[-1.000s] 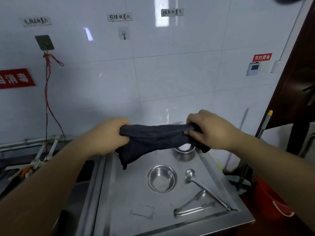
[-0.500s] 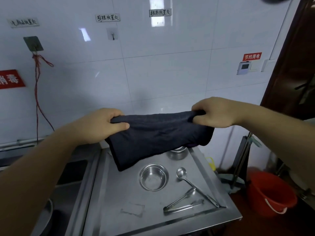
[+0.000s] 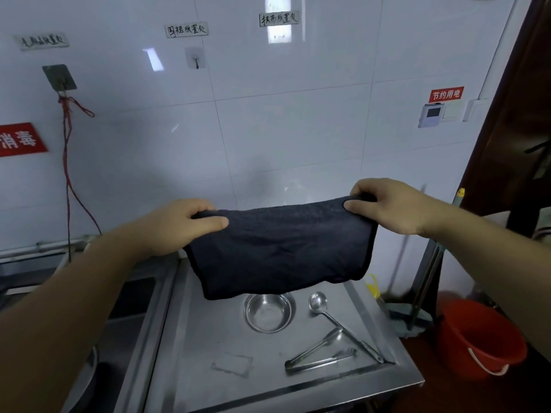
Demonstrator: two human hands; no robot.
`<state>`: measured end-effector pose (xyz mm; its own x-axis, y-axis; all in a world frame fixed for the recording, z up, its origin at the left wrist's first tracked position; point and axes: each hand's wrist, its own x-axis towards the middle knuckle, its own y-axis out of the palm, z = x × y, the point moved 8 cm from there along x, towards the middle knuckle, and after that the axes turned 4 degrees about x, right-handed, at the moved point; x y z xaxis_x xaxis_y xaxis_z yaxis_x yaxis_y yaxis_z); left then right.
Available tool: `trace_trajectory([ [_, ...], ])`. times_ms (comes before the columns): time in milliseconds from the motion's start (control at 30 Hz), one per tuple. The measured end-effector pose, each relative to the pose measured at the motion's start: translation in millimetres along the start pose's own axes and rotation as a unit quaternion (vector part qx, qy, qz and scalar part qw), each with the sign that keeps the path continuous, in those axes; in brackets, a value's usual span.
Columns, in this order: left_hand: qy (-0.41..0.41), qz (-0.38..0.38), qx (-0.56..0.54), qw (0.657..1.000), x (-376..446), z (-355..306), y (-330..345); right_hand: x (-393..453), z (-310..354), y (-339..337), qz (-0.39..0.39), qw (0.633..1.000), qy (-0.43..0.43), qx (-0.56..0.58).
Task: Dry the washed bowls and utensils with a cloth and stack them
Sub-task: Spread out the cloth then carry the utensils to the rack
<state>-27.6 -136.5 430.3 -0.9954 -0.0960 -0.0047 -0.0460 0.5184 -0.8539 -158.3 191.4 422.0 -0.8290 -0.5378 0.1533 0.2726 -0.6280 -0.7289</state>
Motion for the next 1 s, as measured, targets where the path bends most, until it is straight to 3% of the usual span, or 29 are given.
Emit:
trace_trajectory([
  [133, -0.001, -0.003, 0.026, 1.0, 7, 1, 17, -6, -15, -13, -0.062, 0.998, -0.031, 0.009],
  [300, -0.021, -0.03, -0.06, 0.998, 12, 2, 38, -23, -55, -23, -0.081, 0.996, -0.025, 0.039],
  [500, -0.041, 0.012, -0.121, 0.992, 10, 0, 104, -47, -120, -15, -0.054, 0.997, 0.011, 0.055],
  [633, -0.097, 0.032, -0.164, 0.981, 4, 9, 158, -65, -167, 4, -0.034, 0.997, 0.048, 0.042],
  [1000, -0.202, 0.1, -0.165, 0.96, -12, 63, 286, -112, -270, 93, 0.047, 0.989, 0.135, 0.044],
])
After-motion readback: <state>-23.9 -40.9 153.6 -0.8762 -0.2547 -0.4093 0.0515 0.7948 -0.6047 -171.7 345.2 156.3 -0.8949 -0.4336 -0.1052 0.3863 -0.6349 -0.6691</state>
